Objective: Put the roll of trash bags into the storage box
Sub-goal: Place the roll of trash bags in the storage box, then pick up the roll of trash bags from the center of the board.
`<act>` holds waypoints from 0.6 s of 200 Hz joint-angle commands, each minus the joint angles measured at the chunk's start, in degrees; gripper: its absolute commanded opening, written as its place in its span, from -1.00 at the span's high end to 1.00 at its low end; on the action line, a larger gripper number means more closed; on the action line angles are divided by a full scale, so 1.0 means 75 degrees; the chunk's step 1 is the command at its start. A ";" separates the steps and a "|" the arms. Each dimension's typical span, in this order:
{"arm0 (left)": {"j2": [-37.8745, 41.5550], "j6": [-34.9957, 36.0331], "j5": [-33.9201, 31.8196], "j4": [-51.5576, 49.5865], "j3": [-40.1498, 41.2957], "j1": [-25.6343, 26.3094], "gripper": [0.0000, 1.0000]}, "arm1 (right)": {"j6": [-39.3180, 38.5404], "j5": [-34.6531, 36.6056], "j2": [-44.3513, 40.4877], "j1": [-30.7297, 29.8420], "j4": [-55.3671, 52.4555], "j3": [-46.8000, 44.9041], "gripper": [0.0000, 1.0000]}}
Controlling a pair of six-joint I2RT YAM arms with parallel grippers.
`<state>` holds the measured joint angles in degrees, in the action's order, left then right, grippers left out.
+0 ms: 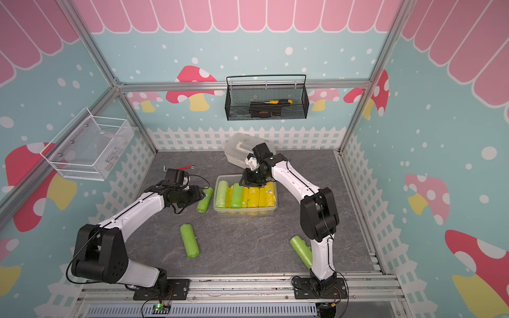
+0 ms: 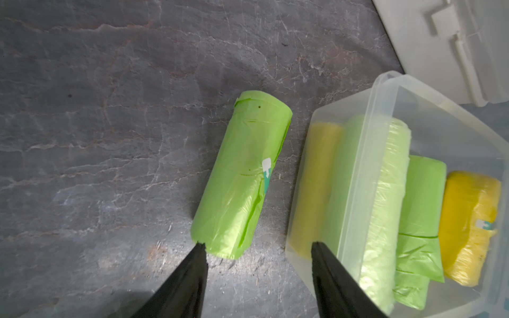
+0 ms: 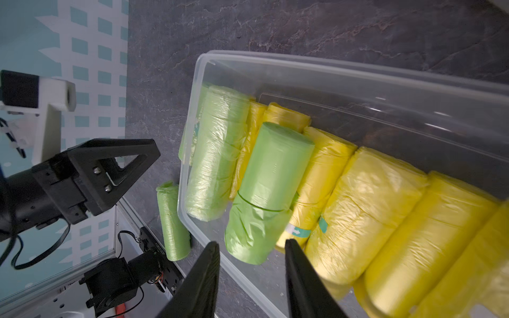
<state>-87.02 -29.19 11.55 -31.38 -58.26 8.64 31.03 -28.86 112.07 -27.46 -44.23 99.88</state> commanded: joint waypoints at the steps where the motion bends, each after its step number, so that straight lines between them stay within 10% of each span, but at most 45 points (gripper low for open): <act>1: -0.0434 0.0538 -0.0122 -0.0425 -0.0430 -0.0051 -0.25 | -0.0337 0.0000 -0.0351 0.0172 -0.0263 -0.0374 0.16; 120: -0.2155 0.1582 -0.0307 -0.1010 -0.1846 0.0216 -0.33 | -0.0808 -0.0342 -0.1358 0.0918 -0.0337 -0.1396 0.12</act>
<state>-100.92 -20.36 10.68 -36.56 -69.49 9.10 26.57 -30.35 103.72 -21.30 -45.74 90.74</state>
